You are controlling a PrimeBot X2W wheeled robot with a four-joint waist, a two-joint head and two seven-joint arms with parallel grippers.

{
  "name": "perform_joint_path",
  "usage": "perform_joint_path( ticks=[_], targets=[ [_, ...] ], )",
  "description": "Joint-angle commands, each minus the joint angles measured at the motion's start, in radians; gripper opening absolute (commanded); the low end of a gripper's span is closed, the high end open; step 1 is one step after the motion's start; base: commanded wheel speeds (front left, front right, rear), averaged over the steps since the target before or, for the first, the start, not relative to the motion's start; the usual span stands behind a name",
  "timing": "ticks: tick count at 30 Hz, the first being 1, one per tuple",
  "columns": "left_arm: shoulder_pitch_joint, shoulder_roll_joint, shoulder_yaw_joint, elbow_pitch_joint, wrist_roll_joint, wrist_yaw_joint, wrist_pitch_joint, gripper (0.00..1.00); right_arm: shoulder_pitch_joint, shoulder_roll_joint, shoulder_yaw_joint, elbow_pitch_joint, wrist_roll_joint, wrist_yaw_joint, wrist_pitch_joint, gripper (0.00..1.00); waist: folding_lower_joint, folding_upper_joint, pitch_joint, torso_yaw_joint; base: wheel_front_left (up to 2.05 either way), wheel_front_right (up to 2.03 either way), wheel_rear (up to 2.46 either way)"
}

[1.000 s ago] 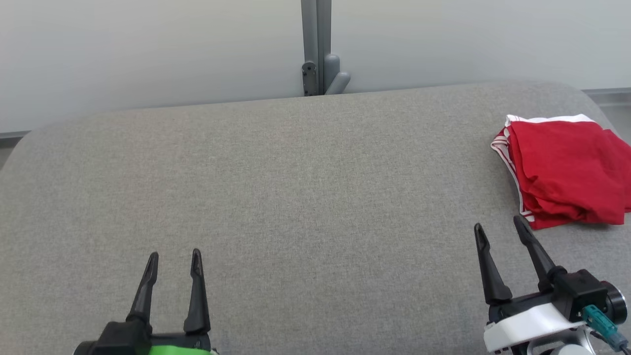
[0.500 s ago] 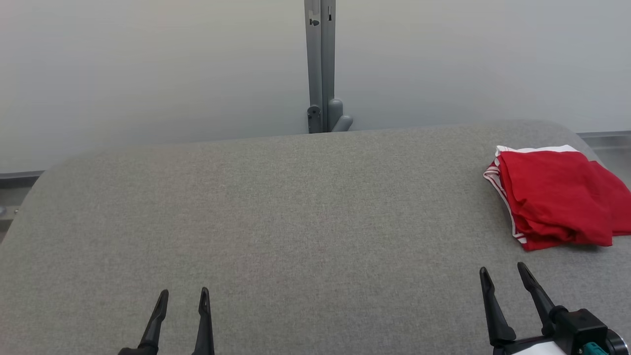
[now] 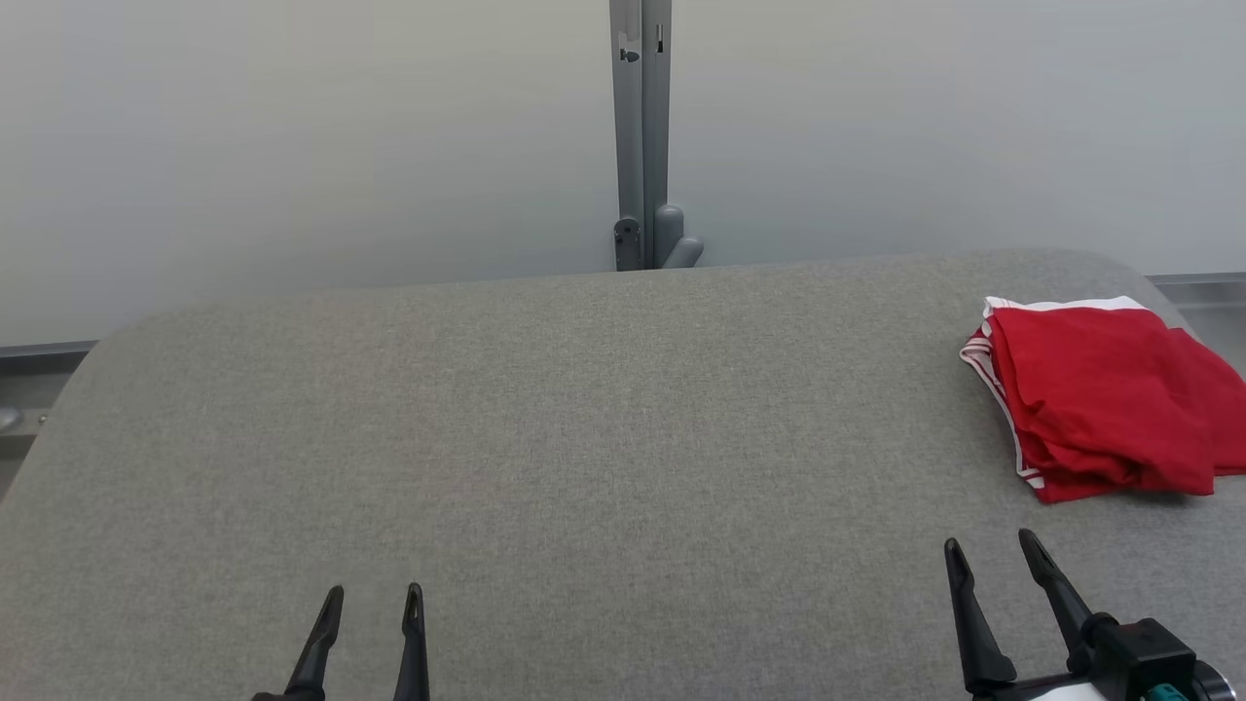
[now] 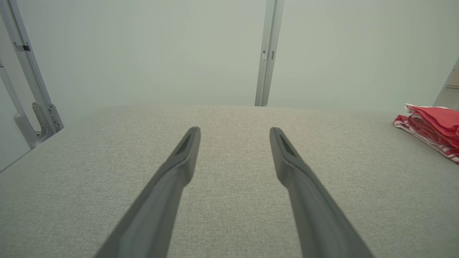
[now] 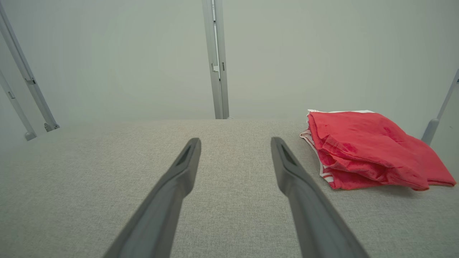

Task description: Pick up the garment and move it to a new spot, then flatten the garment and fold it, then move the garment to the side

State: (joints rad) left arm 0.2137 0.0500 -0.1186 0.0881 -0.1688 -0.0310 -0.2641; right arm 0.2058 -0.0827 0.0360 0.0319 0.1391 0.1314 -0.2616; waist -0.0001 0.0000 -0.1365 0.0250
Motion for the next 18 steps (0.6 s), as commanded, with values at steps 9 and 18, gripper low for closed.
perform_joint_path(
  ticks=[9, 18],
  targets=[
    [-0.012, 0.000, 0.013, 0.050, -0.064, 0.004, 0.019, 0.00, -0.006, 0.008, 0.005, 0.041, 0.063, 0.000, 0.010, 0.00, 0.0001, 0.0000, 0.005, 0.002, 0.00, 0.00, 0.00],
    [-0.060, 0.002, 0.048, 0.074, -0.216, -0.007, 0.070, 0.00, -0.050, 0.009, 0.000, 0.068, 0.223, 0.000, 0.037, 0.00, 0.0001, 0.0000, 0.014, 0.000, 0.00, 0.00, 0.00]
  ],
)
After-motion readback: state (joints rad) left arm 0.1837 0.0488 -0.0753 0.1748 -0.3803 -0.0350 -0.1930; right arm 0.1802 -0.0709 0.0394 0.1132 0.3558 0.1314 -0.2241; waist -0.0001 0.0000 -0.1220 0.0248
